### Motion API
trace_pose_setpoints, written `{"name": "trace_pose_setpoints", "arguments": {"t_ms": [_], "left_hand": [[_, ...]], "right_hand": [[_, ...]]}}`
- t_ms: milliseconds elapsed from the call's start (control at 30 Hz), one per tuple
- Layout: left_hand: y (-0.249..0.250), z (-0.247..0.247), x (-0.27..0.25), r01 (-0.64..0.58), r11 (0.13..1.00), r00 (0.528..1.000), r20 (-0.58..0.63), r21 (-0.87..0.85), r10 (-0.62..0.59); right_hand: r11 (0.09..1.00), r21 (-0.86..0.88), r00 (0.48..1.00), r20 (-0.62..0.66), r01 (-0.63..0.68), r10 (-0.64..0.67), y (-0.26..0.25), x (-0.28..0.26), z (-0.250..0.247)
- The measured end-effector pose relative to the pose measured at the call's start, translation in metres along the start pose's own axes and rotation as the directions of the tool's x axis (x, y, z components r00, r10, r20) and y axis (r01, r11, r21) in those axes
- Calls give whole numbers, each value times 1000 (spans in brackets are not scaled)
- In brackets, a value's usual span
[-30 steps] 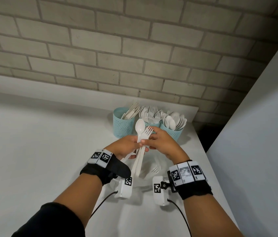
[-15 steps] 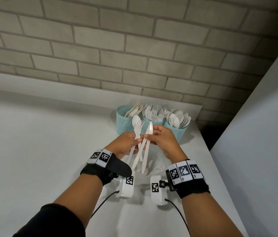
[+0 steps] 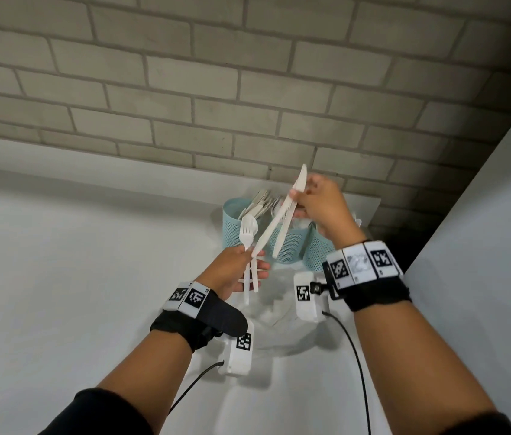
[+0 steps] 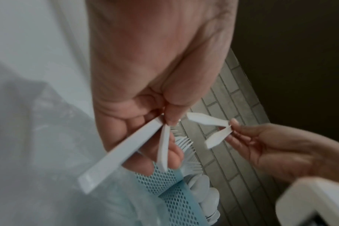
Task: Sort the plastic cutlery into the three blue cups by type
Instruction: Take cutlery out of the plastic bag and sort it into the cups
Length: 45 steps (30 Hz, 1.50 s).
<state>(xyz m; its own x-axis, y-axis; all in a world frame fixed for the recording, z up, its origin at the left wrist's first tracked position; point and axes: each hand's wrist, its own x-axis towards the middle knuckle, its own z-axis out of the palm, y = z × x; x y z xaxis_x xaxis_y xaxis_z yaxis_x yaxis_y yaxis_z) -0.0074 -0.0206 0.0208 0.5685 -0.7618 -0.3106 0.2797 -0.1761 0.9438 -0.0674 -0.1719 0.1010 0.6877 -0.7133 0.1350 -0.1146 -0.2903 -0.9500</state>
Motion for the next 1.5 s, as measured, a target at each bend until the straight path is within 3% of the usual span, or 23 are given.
{"name": "trace_pose_setpoints", "arguments": {"t_ms": [100,200,333,500,633,733,833,900,967,1100,1167,1367,1500], "left_hand": [[1,-1,-1,-19,999,1000,-25,-31,18],[3,0,0,-38,999,998,-48,-36,36],[6,2,0,-74,996,994,-87,-50,69],[6,0,4,-110,992,986,-133,-56,102],[5,-3,4,-135,989,980,-156,-56,125],[5,-4,4,-142,989,978,-161,-46,133],[4,-5,5,-144,987,981,-142,-77,132],[3,-5,4,-146,984,984,-119,-104,134],[3,-5,5,-145,982,986,-96,-123,133],[3,-5,6,-155,981,987,-56,-119,149],[3,-4,6,-164,981,986,-30,-107,161],[2,4,7,-143,984,987,56,-102,149],[-1,10,8,-105,992,991,76,-65,110]], "right_hand": [[992,-14,983,-138,122,-122,-28,22,3],[970,-12,928,-289,245,-238,-43,38,14],[951,-11,895,-336,308,-294,-37,47,36],[962,-98,938,-214,255,-271,-3,53,62],[902,-347,958,-27,257,-284,16,55,73],[803,-525,958,113,281,-262,24,55,75],[568,-758,947,271,320,-172,31,55,77],[525,-789,944,314,319,-101,32,53,76],[606,-739,952,280,295,-122,28,49,71],[840,-471,959,51,270,-280,16,38,58],[885,-359,953,59,298,-297,13,32,51],[894,-366,944,295,257,-150,23,5,32],[947,-319,970,238,33,47,39,2,17]]}}
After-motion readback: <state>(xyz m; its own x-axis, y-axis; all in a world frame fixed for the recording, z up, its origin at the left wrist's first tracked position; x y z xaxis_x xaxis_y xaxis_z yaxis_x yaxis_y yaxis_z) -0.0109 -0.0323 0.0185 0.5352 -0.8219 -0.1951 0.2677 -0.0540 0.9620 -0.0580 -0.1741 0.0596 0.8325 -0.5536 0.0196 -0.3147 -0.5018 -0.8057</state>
